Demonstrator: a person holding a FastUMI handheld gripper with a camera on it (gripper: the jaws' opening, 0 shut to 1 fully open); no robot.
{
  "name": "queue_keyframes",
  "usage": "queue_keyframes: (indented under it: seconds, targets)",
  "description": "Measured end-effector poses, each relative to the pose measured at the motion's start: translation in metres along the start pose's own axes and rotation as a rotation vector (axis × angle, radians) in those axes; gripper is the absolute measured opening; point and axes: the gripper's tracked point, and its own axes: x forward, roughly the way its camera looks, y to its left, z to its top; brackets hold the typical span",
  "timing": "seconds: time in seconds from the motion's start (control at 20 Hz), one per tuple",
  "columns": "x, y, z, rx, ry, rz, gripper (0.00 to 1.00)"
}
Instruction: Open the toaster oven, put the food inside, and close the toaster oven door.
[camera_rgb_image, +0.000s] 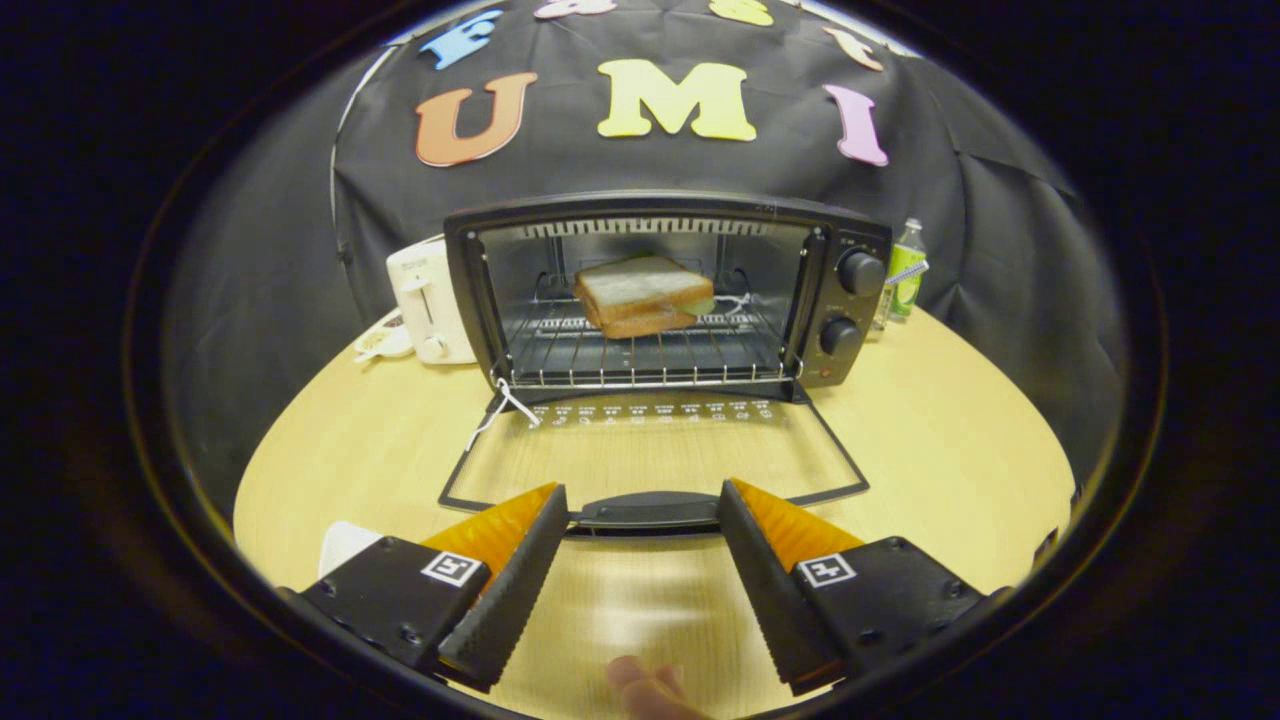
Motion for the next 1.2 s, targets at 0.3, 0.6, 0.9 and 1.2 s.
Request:
queue_keyframes:
  seconds: [0.3,0.6,0.9,1.2]
  targets:
    - [-0.003,-0.003,-0.034,0.011,0.055,0.006,0.99]
    - [0.018,-0.005,-0.044,0.016,0.07,-0.003,1.0]
    - [0.016,-0.005,-0.042,0.027,0.05,-0.015,0.99]
    - [0.008,-0.004,-0.034,0.031,-0.038,-0.014,0.99]
